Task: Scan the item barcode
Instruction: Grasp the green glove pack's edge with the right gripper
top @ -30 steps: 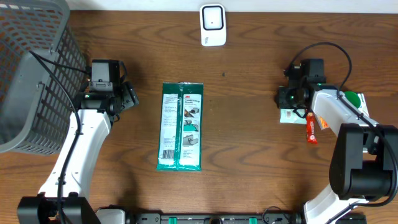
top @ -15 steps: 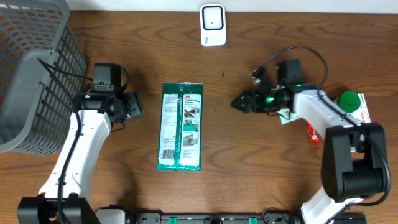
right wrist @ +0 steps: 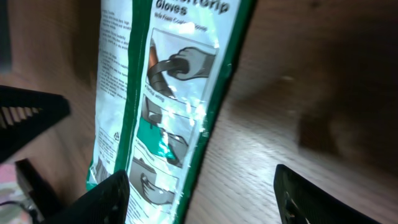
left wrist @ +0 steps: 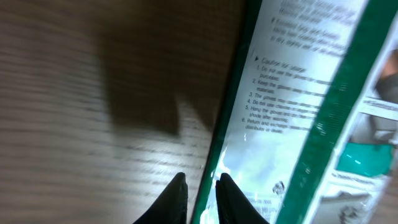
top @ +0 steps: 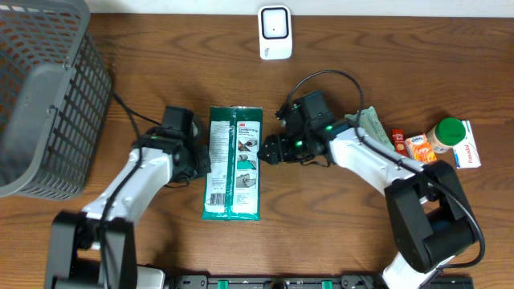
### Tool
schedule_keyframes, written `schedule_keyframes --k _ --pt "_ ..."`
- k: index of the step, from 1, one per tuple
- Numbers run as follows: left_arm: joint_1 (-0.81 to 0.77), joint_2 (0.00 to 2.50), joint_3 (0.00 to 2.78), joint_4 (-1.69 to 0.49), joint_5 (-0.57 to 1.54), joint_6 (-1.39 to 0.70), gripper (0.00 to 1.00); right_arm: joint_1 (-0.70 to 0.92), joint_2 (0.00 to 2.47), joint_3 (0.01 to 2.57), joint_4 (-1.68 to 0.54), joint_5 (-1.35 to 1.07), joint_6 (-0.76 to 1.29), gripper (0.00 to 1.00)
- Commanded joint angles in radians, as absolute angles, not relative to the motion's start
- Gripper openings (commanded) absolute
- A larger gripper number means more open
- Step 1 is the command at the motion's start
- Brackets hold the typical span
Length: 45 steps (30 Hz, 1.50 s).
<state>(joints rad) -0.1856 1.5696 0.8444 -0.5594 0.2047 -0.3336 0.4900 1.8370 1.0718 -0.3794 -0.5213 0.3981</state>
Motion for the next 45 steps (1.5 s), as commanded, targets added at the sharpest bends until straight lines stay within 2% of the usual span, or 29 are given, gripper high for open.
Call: schedule_keyframes --k 1,10,12,24,27,34,45 --pt "-0.210 1.652 0.837 -0.533 0.210 -0.369 0.19 0.545 1.832 1.077 -0.374 -0.429 0.502 0.70" --pt "-0.216 1.792 0.837 -0.501 0.225 -0.414 0.19 0.617 1.833 1.013 -0.321 -0.366 0.648 0.63" --pt "-0.216 1.803 0.837 -0.501 0.225 -0.415 0.19 0.626 1.834 0.966 -0.264 -0.377 0.688 0.57" --pt "-0.216 1.803 0.837 -0.499 0.228 -0.418 0.20 0.637 1.835 0.758 0.104 -0.507 0.908 0.41" --pt "-0.216 1.803 0.837 -0.499 0.229 -0.418 0.20 0.640 1.835 0.736 0.199 -0.525 0.912 0.41" --pt "-0.216 1.803 0.837 -0.498 0.229 -0.418 0.20 0.680 1.835 0.736 0.305 -0.525 0.908 0.50" --pt "-0.216 1.803 0.837 -0.491 0.258 -0.417 0.20 0.735 1.835 0.736 0.365 -0.475 0.847 0.49"
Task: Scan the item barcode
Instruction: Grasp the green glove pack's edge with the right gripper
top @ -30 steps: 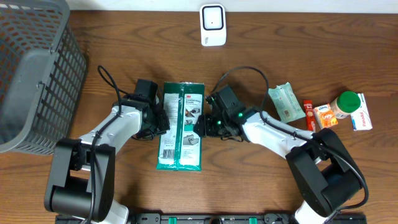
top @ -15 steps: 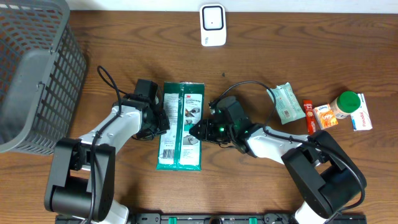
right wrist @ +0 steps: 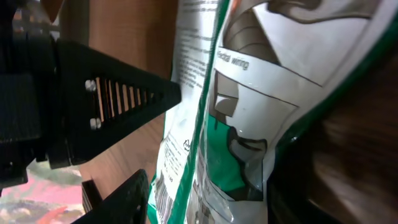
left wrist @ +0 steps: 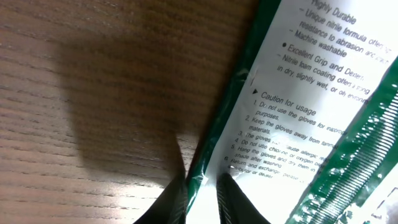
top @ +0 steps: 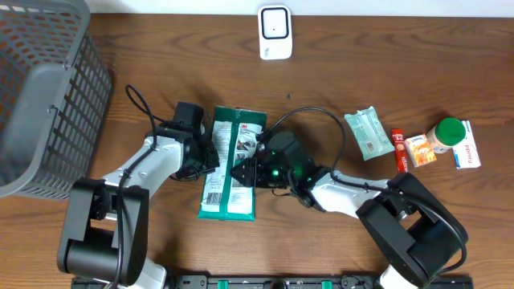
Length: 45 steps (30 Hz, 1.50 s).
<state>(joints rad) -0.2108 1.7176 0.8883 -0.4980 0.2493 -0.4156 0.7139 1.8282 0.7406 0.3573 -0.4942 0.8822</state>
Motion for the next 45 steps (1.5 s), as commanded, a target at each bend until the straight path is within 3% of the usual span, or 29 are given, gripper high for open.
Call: schedule_keyframes --k 1,8,14,21,25,30,36,43,45 --pt "-0.216 1.803 0.837 -0.490 0.259 -0.417 0.20 0.735 1.835 0.736 0.366 -0.471 0.841 0.47" --pt "-0.216 1.803 0.837 -0.484 0.262 -0.418 0.20 0.735 1.835 0.736 0.378 -0.438 0.783 0.37" --pt "-0.216 1.803 0.837 -0.482 0.264 -0.418 0.20 0.752 1.835 0.736 0.408 -0.430 0.716 0.36" --pt "-0.215 1.800 0.840 -0.469 0.296 -0.417 0.20 0.783 1.835 0.736 0.407 -0.355 0.628 0.03" --pt "-0.213 1.738 0.858 -0.487 0.296 -0.416 0.22 0.783 1.834 0.736 0.408 -0.368 0.622 0.01" --pt "-0.213 1.526 0.883 -0.530 0.295 -0.417 0.33 0.758 1.804 0.736 0.399 -0.444 0.538 0.01" --pt "-0.200 1.269 0.883 -0.553 0.266 -0.413 0.57 0.716 1.650 0.737 0.249 -0.458 0.297 0.01" --pt "-0.038 1.089 0.883 -0.625 0.133 -0.413 0.69 0.614 1.390 0.751 -0.032 -0.402 0.119 0.01" --pt "-0.002 1.082 0.883 -0.641 0.121 -0.413 0.85 0.595 1.346 0.756 -0.079 -0.375 0.043 0.01"
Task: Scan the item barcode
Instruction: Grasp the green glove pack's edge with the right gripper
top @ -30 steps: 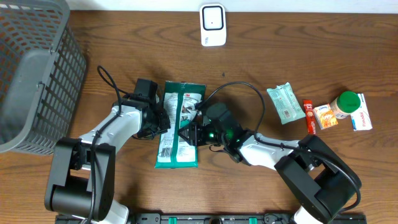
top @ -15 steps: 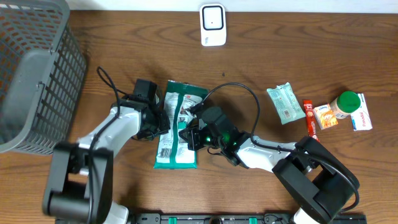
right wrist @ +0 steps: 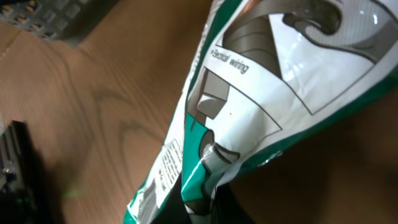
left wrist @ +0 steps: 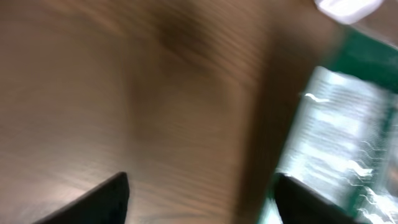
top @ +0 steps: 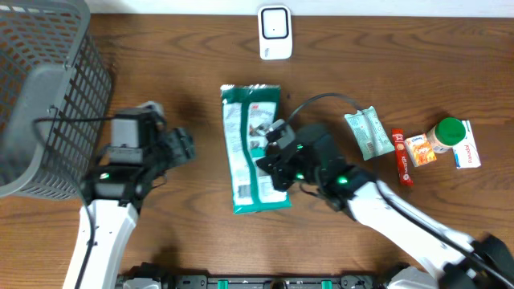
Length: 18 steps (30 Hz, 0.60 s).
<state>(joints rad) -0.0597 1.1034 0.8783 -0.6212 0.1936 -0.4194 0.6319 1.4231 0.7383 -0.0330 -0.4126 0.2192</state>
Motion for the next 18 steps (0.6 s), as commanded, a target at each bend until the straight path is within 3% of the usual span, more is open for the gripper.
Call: schedule_keyframes --k 1,5,18 --pt "0.010 1.083 0.883 -0.645 0.121 -0.413 0.86 0.588 1.325 0.756 -0.095 -0.354 -0.001 0.01" --pt "0.027 1.090 0.883 -0.651 0.121 -0.413 0.86 0.586 1.292 0.756 -0.108 -0.278 -0.088 0.01" --pt "0.027 1.092 0.883 -0.651 0.121 -0.413 0.86 0.586 1.317 0.755 -0.136 -0.262 -0.088 0.02"
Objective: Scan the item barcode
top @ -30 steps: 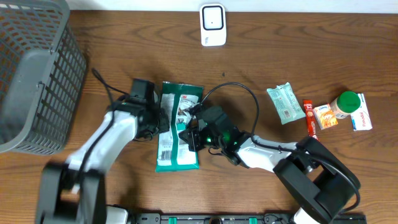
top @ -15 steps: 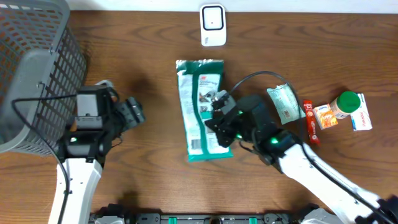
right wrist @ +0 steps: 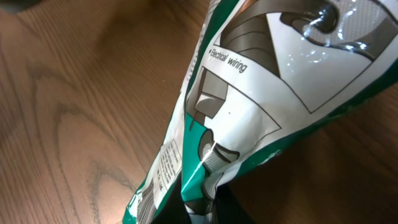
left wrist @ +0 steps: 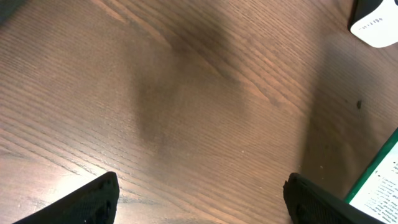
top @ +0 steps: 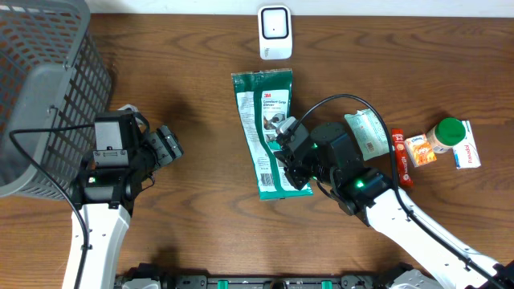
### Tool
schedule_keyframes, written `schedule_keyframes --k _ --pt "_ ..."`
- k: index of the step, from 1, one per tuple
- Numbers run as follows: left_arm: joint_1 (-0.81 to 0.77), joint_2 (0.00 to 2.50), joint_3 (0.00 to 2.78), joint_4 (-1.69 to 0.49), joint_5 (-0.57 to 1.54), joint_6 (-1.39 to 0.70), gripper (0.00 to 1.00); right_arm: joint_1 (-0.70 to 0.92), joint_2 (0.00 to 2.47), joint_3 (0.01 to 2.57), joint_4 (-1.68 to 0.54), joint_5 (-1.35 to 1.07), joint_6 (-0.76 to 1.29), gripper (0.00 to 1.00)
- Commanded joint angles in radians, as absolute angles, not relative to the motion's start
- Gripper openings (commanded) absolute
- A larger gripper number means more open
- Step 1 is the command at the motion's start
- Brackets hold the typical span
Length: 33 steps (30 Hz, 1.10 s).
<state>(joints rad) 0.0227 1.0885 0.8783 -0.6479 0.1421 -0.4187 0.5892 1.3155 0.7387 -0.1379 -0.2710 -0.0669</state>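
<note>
A green and white pack of gloves (top: 271, 128) hangs tilted over the table's middle, its top end just below the white scanner (top: 275, 32) at the back edge. My right gripper (top: 291, 157) is shut on the pack's right edge; in the right wrist view the pack (right wrist: 249, 93) fills the frame, pinched at the bottom by that gripper (right wrist: 208, 200). My left gripper (top: 167, 144) is open at the left, well apart from the pack. The left wrist view shows its wide-spread fingertips (left wrist: 99, 196) over bare wood, with a corner of the pack (left wrist: 382, 183) at the right.
A grey wire basket (top: 40, 88) fills the back left corner. At the right lie a pale green packet (top: 369, 132), a red stick (top: 399, 152), a small orange box (top: 419, 147), a green-lidded jar (top: 446, 133) and a white box (top: 468, 144).
My right gripper has carried the pack a little to the right and toward the scanner, turning it more upright. The left arm has drawn back slightly and stays open.
The pack lay flat with my left gripper shut on its left edge and my right gripper open beside its right edge. Then the right gripper reached onto the pack. Later the left had let go and pulled away, the right holding the pack, now lifted near the scanner.
</note>
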Motion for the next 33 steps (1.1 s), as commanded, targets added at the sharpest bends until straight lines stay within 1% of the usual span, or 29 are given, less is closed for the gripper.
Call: schedule_keyframes --k 1,12,19,33 --pt "0.027 1.092 0.883 -0.651 0.121 -0.413 0.86 0.586 1.317 0.755 -0.136 -0.262 -0.088 0.02" --pt "0.027 1.092 0.883 -0.651 0.121 -0.413 0.87 0.586 1.317 0.755 -0.165 -0.262 -0.088 0.04" --pt "0.027 1.092 0.883 -0.651 0.121 -0.413 0.86 0.586 1.317 0.755 -0.161 -0.262 -0.088 0.01" --pt "0.027 1.093 0.883 -0.651 0.121 -0.413 0.86 0.586 1.317 0.755 -0.157 -0.262 -0.088 0.01"
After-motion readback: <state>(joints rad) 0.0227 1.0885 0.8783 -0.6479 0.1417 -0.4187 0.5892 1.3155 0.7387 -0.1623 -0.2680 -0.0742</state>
